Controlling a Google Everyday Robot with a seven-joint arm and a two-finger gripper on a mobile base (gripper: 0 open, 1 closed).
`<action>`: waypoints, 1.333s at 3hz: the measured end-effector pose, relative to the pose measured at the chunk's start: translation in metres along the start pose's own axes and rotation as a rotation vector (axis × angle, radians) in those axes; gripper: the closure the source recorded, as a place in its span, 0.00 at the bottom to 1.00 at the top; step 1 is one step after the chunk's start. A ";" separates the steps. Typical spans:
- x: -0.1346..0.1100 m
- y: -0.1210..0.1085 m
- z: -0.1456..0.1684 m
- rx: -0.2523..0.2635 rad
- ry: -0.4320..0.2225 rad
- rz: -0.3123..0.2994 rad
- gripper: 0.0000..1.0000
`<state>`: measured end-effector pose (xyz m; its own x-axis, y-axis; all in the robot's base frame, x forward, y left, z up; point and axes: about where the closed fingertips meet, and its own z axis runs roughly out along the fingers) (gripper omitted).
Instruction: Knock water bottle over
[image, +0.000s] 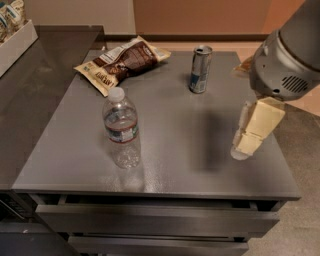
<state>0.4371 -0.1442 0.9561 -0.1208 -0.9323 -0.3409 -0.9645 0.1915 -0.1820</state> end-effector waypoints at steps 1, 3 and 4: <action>-0.038 0.011 0.020 -0.041 -0.111 -0.008 0.00; -0.113 0.021 0.053 -0.079 -0.320 0.001 0.00; -0.143 0.025 0.065 -0.094 -0.402 -0.006 0.00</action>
Offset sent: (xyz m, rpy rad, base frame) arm 0.0091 0.1371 -0.0174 0.3529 0.0147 0.1044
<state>0.4458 0.0134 0.9403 -0.0312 -0.7355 -0.6768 -0.9844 0.1400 -0.1068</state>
